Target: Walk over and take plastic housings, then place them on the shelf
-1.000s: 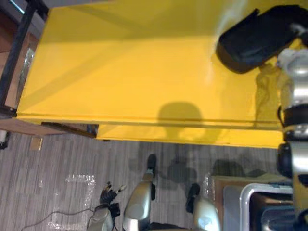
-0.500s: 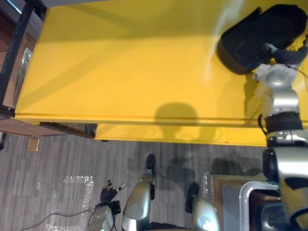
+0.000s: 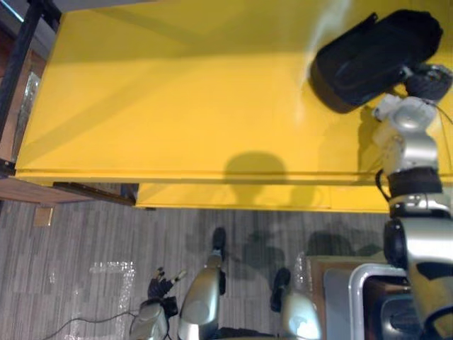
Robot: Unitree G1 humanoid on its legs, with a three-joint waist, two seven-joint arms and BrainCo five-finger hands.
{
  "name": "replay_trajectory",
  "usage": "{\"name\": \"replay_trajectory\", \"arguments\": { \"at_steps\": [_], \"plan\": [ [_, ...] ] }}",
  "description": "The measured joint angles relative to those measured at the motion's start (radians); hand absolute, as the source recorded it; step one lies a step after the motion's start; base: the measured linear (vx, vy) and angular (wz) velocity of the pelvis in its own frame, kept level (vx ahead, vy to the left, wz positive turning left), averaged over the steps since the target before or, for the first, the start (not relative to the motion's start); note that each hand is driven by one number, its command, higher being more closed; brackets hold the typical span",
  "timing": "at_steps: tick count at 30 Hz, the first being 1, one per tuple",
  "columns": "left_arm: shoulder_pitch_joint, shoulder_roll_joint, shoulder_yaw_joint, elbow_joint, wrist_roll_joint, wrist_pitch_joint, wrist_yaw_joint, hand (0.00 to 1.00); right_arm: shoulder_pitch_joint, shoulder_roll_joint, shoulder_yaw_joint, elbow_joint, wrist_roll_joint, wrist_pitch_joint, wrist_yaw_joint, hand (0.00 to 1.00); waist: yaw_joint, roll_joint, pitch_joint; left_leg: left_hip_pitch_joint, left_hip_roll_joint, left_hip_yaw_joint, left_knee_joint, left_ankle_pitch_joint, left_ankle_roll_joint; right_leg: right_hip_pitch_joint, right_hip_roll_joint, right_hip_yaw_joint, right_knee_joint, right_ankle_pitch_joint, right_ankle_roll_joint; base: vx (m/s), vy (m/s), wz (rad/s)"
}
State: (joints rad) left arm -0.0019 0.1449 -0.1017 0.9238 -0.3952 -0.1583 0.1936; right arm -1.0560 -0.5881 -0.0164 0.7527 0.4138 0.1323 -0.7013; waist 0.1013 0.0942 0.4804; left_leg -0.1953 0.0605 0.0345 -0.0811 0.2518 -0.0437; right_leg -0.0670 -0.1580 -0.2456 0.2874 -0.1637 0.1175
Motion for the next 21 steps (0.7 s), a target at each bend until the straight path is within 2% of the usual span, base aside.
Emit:
{"name": "replay_trajectory", "arguments": {
  "at_steps": [7,13,17,21],
  "plan": [
    [0.000,0.000,0.000,0.000,0.000,0.002,0.000,0.00,0.010,0.003,0.003,0.004,-0.008,0.000,-0.012,1.00,0.000,-0.003,-0.001,0.003,0.000,0.000,0.000,0.000,-0.001,-0.001,-0.001,0.000,0.001,-0.004,-0.002,0.00,0.000,0.00],
    [0.001,0.000,0.000,0.002,0.000,0.008,0.000,0.00,0.014,0.010,0.009,0.017,-0.072,0.004,-0.013,1.00,0.000,-0.009,-0.004,0.003,0.000,-0.001,0.000,0.000,-0.001,0.000,-0.001,0.000,0.003,-0.006,-0.002,0.01,-0.011,0.00],
    [0.001,0.000,0.000,0.001,0.000,0.007,0.000,0.00,0.012,0.000,0.029,0.046,-0.192,0.008,0.036,1.00,0.001,-0.010,-0.004,0.003,0.000,-0.001,0.000,0.001,-0.001,0.000,-0.001,-0.001,0.004,-0.006,-0.002,0.00,0.000,0.00],
    [0.001,0.001,0.000,-0.001,0.000,0.007,0.000,0.00,0.011,-0.042,0.083,0.053,-0.257,0.024,0.093,1.00,0.003,-0.011,-0.004,0.002,-0.001,-0.002,0.000,0.001,-0.001,0.000,-0.001,-0.002,0.003,-0.006,-0.002,0.00,0.000,0.00]
  ]
}}
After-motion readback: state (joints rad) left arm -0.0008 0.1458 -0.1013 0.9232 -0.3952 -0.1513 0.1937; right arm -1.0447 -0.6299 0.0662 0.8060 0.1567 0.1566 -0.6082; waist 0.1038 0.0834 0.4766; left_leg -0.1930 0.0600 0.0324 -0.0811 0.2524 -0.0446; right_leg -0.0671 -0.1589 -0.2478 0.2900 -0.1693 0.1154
